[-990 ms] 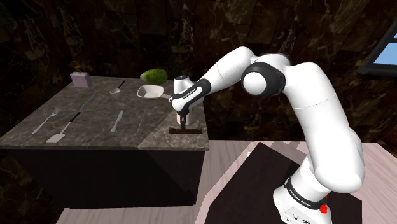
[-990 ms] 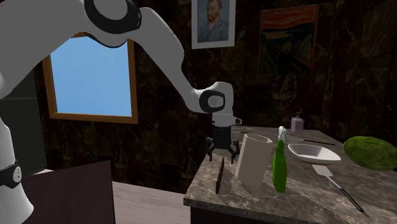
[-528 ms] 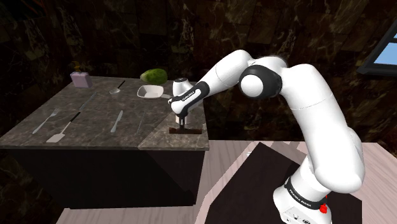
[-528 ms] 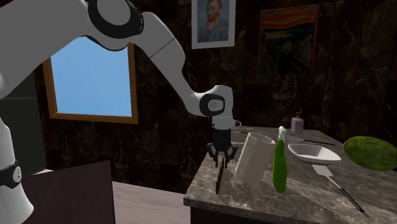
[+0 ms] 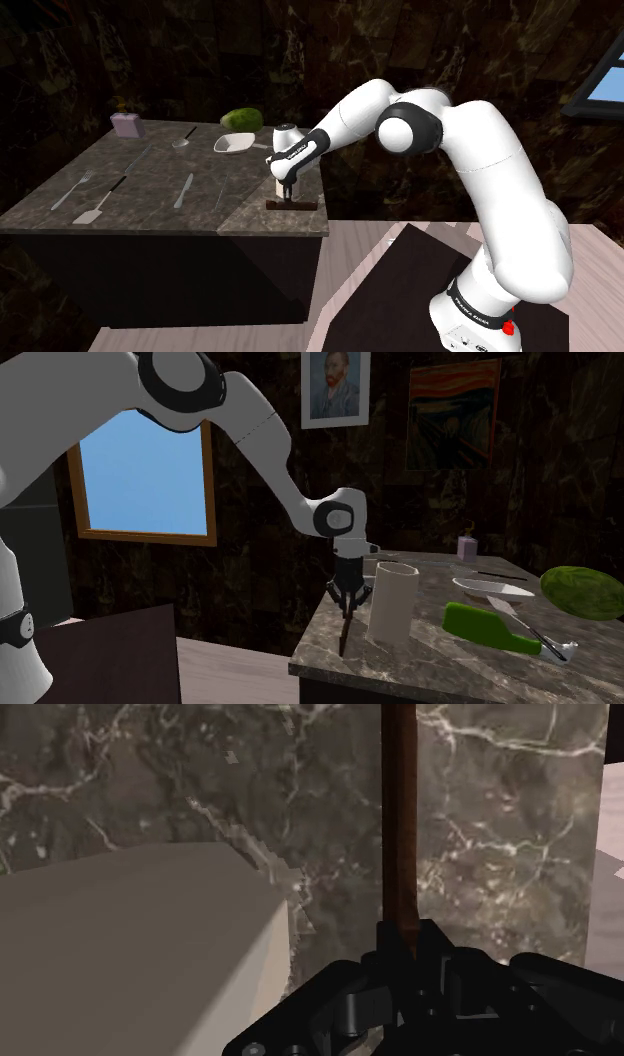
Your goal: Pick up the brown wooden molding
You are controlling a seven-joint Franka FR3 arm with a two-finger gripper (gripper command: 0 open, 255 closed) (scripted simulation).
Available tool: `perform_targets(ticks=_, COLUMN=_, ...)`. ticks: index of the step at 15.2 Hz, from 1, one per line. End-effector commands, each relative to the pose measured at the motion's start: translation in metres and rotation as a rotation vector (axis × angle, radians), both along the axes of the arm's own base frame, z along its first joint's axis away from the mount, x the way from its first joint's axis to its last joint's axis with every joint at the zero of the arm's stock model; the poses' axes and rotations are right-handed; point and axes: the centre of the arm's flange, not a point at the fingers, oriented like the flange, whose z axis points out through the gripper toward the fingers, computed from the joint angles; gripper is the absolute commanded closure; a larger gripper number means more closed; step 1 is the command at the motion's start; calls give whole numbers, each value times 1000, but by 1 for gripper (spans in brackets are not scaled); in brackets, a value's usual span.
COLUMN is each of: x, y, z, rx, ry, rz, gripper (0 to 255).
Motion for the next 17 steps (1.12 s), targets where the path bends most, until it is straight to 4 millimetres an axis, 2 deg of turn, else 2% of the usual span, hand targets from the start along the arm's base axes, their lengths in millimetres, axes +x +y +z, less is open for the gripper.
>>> perform_targets(ticks=1, x=-1, y=0, z=3, rx=-1, ry=3, rz=-1, gripper=255)
perform_targets(ticks=15, x=-1, y=0, z=77, rx=-1, ry=3, rz=-1, gripper=255)
perform_targets(ticks=17, x=-1, y=0, z=77, rx=-1, ry=3, rz=-1, gripper=255)
